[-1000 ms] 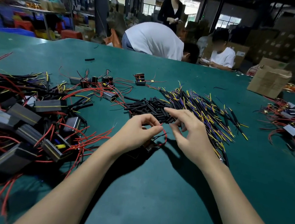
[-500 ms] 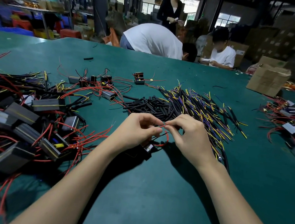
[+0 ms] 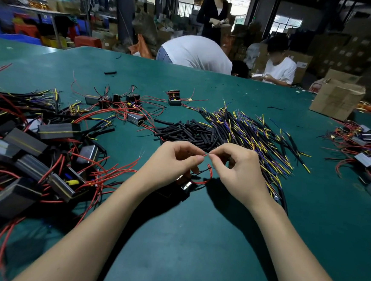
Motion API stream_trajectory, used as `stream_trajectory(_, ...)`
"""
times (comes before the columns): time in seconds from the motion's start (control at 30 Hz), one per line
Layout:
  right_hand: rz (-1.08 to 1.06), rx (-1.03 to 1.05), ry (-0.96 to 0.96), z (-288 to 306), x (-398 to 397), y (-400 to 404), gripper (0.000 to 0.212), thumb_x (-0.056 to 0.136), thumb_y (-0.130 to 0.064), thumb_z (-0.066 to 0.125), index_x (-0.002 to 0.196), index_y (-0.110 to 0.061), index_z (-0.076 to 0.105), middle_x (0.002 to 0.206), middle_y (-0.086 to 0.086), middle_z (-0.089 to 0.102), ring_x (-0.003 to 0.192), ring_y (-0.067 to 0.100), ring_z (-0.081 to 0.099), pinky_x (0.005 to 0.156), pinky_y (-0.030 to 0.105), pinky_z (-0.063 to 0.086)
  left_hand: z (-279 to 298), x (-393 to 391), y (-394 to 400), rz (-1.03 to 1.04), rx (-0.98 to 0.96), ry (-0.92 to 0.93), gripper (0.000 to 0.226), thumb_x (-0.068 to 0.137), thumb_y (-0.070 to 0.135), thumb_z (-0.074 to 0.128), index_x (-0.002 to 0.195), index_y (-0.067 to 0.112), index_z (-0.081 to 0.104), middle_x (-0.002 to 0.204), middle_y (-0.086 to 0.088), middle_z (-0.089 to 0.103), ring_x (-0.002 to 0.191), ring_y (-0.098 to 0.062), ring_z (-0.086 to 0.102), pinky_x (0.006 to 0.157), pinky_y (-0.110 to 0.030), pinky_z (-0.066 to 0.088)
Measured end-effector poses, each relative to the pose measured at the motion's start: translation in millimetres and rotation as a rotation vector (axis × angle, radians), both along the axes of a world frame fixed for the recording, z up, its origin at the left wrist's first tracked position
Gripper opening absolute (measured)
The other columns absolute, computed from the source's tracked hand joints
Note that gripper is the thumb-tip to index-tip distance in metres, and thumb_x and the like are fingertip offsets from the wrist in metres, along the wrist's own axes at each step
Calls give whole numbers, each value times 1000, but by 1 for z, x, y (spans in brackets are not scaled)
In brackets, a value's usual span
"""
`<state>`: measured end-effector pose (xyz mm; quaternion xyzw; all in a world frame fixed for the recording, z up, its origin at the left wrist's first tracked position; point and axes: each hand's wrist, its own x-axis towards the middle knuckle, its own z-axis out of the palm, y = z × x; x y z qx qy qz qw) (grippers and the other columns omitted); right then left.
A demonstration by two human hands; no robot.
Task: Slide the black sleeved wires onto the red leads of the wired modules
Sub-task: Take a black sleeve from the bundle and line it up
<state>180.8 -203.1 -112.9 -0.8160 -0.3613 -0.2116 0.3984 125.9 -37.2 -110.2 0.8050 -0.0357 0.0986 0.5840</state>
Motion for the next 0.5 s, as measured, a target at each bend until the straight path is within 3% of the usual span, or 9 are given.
stream_trajectory(0.13, 15, 55, 223, 4, -2, 1, 16, 83, -7, 67, 68, -13, 67, 60, -5, 63, 54, 2, 51, 54, 12, 37, -4, 2, -5, 83, 150, -142, 7, 87, 14, 67, 85, 14, 74, 56, 7, 60, 47, 1, 45, 50, -13, 36)
stream_trajectory(0.27, 127, 157, 610, 9, 1, -3, 21, 86, -7, 65, 66, -10, 65, 57, -2, 62, 53, 5, 49, 53, 14, 40, -6, 3, -4, 81, 186, -181, 9, 86, 11, 67, 81, 12, 74, 63, 3, 66, 55, -4, 53, 58, -17, 43)
stream_trajectory(0.37, 202, 217, 827, 6, 4, -7, 22, 88, -7, 63, 66, -8, 62, 56, 0, 56, 51, 8, 44, 46, 15, 31, -8, 3, -4, 71, 230, -193, 10, 87, 12, 67, 80, 15, 73, 64, 2, 66, 56, -7, 54, 60, -20, 45)
stream_trajectory(0.5, 157, 53, 804, 9, 6, -12, 8, 88, -18, 67, 84, -11, 69, 70, -1, 67, 52, 5, 52, 47, 10, 36, -11, 5, -3, 125, 264, -187, 10, 87, 15, 67, 80, 19, 73, 61, 10, 64, 56, -6, 55, 60, -20, 46)
